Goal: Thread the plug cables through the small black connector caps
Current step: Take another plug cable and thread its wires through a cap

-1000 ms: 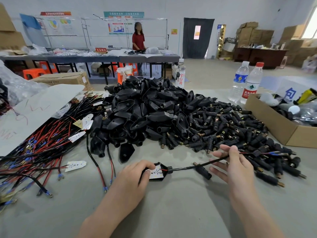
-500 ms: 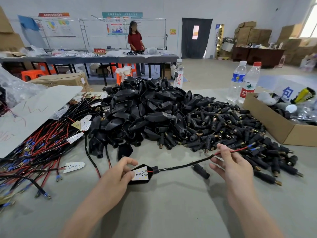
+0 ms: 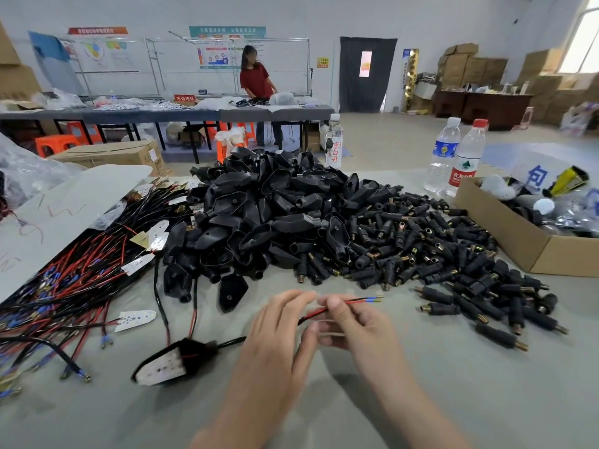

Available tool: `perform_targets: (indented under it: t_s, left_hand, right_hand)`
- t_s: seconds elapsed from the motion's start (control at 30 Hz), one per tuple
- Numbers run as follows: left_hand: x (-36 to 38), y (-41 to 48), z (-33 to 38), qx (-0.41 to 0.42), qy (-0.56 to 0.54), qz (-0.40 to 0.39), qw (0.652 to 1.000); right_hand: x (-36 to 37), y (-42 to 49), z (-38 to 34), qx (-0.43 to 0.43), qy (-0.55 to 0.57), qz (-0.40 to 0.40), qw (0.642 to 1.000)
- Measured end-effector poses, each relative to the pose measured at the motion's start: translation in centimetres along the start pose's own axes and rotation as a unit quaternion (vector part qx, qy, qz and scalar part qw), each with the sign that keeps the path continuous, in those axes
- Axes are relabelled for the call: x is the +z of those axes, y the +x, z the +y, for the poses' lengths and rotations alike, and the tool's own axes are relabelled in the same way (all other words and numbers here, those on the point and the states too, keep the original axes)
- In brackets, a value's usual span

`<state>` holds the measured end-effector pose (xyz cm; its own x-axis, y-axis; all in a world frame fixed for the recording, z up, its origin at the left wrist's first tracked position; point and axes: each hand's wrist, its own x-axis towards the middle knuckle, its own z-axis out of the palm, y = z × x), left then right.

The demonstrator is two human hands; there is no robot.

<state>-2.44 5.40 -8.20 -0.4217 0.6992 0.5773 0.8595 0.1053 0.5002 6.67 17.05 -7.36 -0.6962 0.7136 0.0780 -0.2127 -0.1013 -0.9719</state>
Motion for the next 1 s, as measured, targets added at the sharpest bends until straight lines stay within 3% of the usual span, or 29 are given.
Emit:
perform_targets:
  t_s: [0.13, 0.37, 0.63, 0.77, 1.0]
  left_hand:
    - [0.0, -0.1, -0.8, -0.060, -0.058, -0.033, 0.996]
    - [0.3, 0.0, -1.4, -0.058, -0.079, -0.057, 0.993]
    - [0.6, 0.3, -1.5, -0.110, -0.146, -0.052, 0.982]
    - [0.5, 0.1, -2.2, -0.162, -0.173, -0.038, 0.971]
    - [0.4, 0.4, -1.8, -0.187, -0.270, -0.049, 0.943]
  right_hand:
    - [1.0, -0.7, 0.4, -0.007, -0.043, -0.074, 0.996]
    - [-0.7, -0.5, 0.7, -0.045, -0.243, -0.028, 0.969]
    - [-0.3, -0.4, 0.4, -0.001, -0.159, -0.034, 0.987]
    - [-0.8, 0.0, 0.5, 0.002, -0.130, 0.009, 0.991]
    - [-1.0, 0.3, 0.9, -0.017, -0.163, -0.028, 0.986]
